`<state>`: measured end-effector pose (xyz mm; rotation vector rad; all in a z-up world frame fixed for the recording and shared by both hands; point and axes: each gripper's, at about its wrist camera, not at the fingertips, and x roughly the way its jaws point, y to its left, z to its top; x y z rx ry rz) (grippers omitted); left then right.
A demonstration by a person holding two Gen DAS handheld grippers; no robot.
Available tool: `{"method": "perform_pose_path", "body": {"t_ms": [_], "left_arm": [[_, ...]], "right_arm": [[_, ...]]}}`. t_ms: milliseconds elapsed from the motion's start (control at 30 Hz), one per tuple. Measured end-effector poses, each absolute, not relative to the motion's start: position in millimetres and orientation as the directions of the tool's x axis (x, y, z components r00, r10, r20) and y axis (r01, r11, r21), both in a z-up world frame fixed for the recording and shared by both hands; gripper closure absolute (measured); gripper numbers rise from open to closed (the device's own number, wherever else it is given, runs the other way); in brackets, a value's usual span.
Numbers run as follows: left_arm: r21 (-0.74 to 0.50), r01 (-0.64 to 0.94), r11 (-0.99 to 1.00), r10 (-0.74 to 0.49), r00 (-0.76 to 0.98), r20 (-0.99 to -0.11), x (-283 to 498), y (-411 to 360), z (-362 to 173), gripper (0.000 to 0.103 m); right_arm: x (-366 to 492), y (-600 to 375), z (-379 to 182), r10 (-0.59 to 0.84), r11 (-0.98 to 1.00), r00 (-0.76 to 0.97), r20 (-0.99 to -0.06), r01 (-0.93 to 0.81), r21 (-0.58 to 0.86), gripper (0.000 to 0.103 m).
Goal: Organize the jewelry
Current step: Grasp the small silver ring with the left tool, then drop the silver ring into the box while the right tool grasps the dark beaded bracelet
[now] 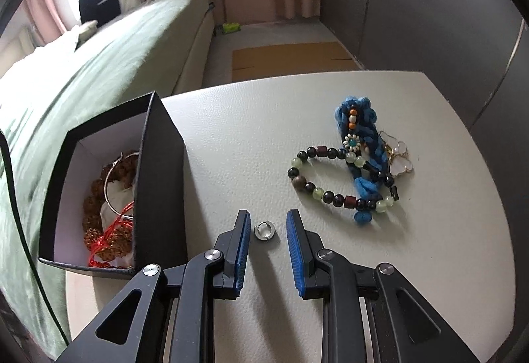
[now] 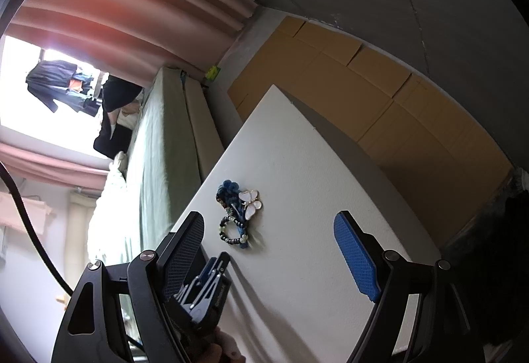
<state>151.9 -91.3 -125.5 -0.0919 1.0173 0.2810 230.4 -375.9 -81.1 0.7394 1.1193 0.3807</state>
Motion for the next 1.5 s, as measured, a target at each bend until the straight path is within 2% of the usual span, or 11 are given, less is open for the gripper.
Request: {"method": "perform_pose_path", "body": {"t_ms": [33, 100, 300, 700, 967, 1067, 1300, 1500], "left_arm": [[0.027, -0.279, 0.960, 0.168, 0.492, -0.854, 151, -90, -126, 0.082], [0.005, -0.291, 0.957, 0.154, 0.490, -0.858, 151, -85, -125, 0.090], [-0.089, -0.287, 0.954, 0.067, 0.491, -0.869, 149, -79, -120, 0.090], [-0.209, -0.265, 0.941, -0.017, 0.582, -0.813, 139, -57, -74, 0.090], [-0.258, -0.286, 0.923, -0.033, 0.608, -0.793, 134, -25, -59, 0.090], [-0.266, -0.290, 0.919, -0.037, 0.609, -0.792, 133, -16, -58, 0.090], [-0.280, -0.292, 0.915, -0.046, 0.613, -0.789, 126, 0, -54, 0.090], [-0.286, -0.298, 0.911, -0.048, 0.612, -0.789, 122, 11, -56, 0.090]], "right_arm": [[230, -376, -81, 0.620, 0.706, 0.407, -0.671, 0.083, 0.703, 0.022], [231, -376, -81, 0.621, 0.706, 0.407, -0.670, 0.081, 0.703, 0.022], [231, -376, -82, 0.619, 0.707, 0.407, -0.671, 0.082, 0.702, 0.022], [235, -332, -91, 0.646, 0.734, 0.331, -0.688, -0.020, 0.679, 0.023], [244, -285, -115, 0.658, 0.740, 0.254, -0.709, -0.042, 0.672, 0.059], [249, -267, -127, 0.648, 0.753, 0.225, -0.728, -0.044, 0.657, 0.069], [257, -249, -141, 0.610, 0.785, 0.209, -0.764, -0.028, 0.619, 0.076], [258, -241, -143, 0.569, 0.816, 0.219, -0.792, -0.035, 0.577, 0.077]]}}
